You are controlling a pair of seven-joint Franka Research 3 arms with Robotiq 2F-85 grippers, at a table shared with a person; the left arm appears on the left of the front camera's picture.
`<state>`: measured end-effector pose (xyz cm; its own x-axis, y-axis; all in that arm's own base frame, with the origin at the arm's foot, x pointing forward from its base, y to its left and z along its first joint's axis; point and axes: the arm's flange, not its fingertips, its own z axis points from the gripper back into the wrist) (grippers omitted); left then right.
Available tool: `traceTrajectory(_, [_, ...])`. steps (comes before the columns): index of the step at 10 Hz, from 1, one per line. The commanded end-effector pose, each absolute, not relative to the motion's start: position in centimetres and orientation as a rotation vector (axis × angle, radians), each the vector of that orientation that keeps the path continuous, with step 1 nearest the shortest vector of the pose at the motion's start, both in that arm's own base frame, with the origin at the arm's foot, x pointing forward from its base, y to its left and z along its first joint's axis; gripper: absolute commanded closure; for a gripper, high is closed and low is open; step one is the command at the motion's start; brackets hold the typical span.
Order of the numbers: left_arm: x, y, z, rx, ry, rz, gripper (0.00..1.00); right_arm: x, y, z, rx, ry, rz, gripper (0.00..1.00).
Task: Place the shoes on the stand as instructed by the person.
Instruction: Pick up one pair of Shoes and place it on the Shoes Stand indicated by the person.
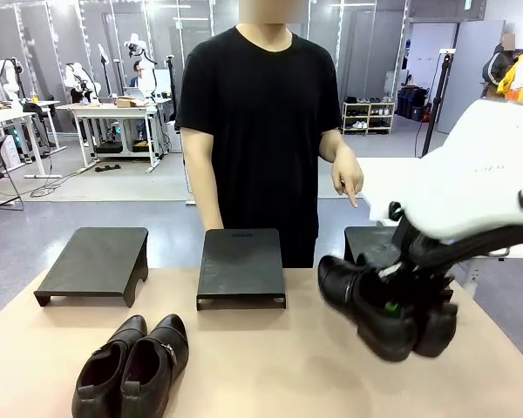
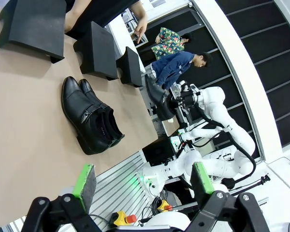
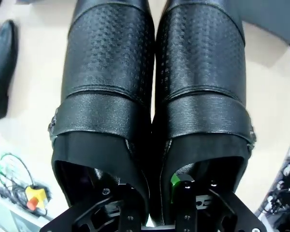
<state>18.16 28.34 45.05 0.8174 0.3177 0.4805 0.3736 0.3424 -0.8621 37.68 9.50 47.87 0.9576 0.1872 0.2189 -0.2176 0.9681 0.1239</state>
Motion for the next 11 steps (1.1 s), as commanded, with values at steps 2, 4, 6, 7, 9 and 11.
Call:
traceTrajectory(2, [18.1,28.4,45.2,-1.252,-0.664,-0.048,0.00,43.5,5.0,51.8,0.152,-0.257,0.231,0.87])
traceTrajectory(4, [18.1,28.4,45.2,-1.252,-0.664,-0.048,0.00,48.7,2.5,53.4,0.120,-0.305,0.204,0.87])
traceTrajectory(6, [18.1,28.4,45.2,-1.252,-0.664,-0.048,0.00,52.6,1.6,53.2,0.121,-0.324,0.178,0.87])
traceTrajectory(7, [18.1,28.4,45.2,-1.252,-0.664,-0.048,0.00,54.6,1.3,52.3,0.118,-0.339,0.175,0.87])
traceTrajectory(9, [18.1,28.4,45.2,-1.252,-0.664,-0.048,0.00,57.3,1.2,50.2,0.122,-0.360,0.119,0.87])
traceTrajectory(11, [18.1,28.4,45.2,-1.252,-0.664,-0.048,0.00,59.8,0.9,48.2,0.145,-0.375,0.058,0.87])
